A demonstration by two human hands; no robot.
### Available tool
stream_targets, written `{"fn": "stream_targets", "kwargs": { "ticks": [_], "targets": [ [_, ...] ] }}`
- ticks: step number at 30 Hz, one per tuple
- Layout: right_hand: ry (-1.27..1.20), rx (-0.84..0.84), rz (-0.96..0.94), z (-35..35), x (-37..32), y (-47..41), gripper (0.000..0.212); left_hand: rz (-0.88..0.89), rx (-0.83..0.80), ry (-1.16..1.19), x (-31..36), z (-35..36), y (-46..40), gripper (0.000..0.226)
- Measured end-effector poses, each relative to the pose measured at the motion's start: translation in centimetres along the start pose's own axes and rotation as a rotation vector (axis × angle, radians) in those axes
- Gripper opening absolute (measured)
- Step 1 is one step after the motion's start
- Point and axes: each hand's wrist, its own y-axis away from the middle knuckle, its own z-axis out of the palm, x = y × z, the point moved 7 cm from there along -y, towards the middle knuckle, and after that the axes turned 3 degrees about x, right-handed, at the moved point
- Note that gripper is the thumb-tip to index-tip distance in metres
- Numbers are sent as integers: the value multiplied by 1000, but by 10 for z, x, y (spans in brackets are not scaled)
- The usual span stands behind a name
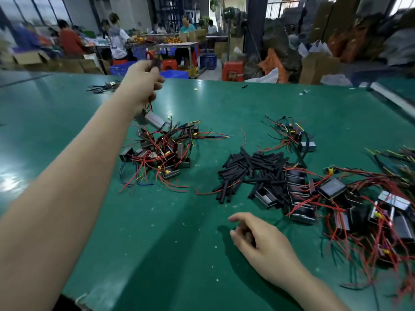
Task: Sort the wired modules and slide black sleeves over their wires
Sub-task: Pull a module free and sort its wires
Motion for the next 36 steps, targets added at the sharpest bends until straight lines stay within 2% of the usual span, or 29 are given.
{"fn": "stream_targets", "kwargs": {
  "ticks": [2,6,13,17,21,23,26,30,33,36],
  "targets": [
    [15,-3,-8,0,-1,1,18,145,75,-66,1,8,-7,21],
    [17,-17,-4,-1,-4,1,15,126,56,-271,-43,37,-8,27],
    [19,2,-8,-5,-5,3,11,287,-234,-719,-117,59,26,27],
    [43,-4,-10,-5,-6,3,8,283,-256,-739,-125,54,29,28],
    [31,-10,-5,-4,-6,3,9,248,-306,-713,-123,56,34,41],
    [10,-1,4,-5,-4,3,9,206,-265,-692,-123,54,34,45],
    [-29,5,18,-6,-3,2,10,211,-110,-686,-113,50,39,47],
    [-82,16,52,-7,0,0,11,312,117,-463,-90,44,62,40],
    [-144,30,67,-10,0,0,14,330,146,-352,-76,52,83,37],
    [-243,70,110,-14,1,0,18,366,74,-260,-61,73,110,35]
  ]
}}
